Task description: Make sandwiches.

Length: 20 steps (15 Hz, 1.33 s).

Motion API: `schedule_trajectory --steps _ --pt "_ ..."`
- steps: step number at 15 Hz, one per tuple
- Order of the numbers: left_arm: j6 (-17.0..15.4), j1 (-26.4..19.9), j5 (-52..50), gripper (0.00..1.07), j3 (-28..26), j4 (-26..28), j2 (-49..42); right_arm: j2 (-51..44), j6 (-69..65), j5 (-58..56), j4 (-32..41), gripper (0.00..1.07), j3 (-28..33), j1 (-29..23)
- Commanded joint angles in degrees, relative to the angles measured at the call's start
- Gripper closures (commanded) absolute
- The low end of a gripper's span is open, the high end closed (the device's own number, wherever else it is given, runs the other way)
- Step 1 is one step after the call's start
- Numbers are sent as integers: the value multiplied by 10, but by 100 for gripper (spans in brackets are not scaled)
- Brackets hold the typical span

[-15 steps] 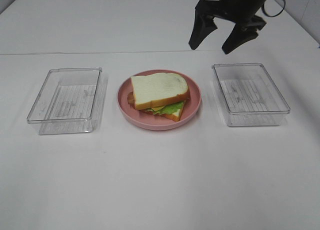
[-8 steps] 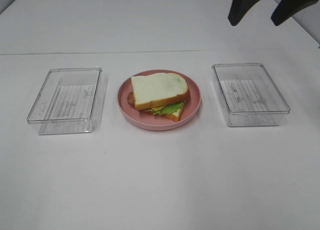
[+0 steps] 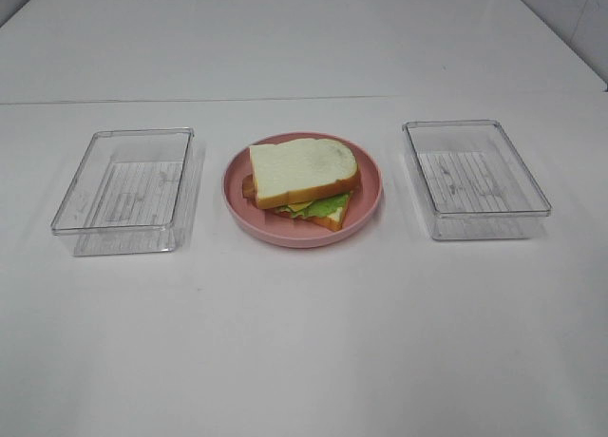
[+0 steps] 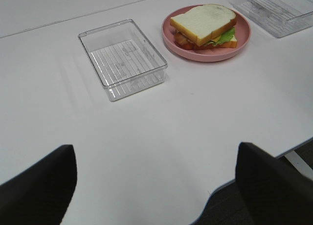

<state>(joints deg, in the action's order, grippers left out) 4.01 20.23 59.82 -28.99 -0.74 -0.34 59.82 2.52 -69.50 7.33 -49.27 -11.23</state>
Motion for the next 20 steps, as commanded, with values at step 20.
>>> schedule_trajectory --steps 20 --pt "12 3 -10 25 2 15 -12 -588 92 84 3 26 203 1"
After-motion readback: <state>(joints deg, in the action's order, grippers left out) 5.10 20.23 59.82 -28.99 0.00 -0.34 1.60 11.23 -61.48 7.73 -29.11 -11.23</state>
